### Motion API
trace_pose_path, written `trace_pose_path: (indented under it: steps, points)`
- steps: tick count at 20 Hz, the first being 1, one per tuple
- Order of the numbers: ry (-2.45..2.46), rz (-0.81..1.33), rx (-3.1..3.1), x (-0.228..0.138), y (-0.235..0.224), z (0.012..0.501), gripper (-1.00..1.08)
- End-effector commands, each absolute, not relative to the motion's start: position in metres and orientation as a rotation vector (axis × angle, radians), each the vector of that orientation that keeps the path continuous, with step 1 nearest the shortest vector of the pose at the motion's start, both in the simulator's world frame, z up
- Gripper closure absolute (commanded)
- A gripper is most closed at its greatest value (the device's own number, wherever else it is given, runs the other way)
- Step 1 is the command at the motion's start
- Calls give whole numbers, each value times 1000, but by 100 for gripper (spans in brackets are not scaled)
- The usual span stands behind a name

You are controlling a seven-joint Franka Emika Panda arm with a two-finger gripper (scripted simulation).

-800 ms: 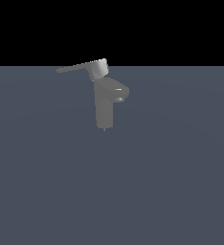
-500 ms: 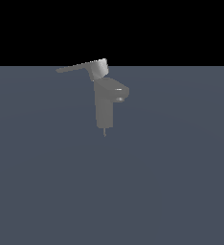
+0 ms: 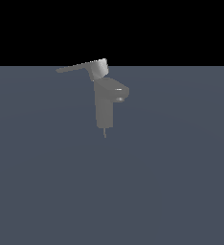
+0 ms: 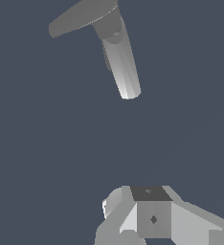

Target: Turn on the faucet by rotating a designated handle.

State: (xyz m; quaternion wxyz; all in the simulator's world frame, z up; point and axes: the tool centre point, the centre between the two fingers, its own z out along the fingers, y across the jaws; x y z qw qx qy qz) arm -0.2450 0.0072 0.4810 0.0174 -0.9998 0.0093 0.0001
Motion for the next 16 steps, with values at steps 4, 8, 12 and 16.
trace_pose_path:
  steps: [4,8,12,16]
  points:
    - [66,9,-3097,-238,9,481,108]
    - [124,23,-3083,-227,11,482,108]
    - [208,45,-3063,-210,15,481,108]
    - [321,76,-3036,-188,20,479,108]
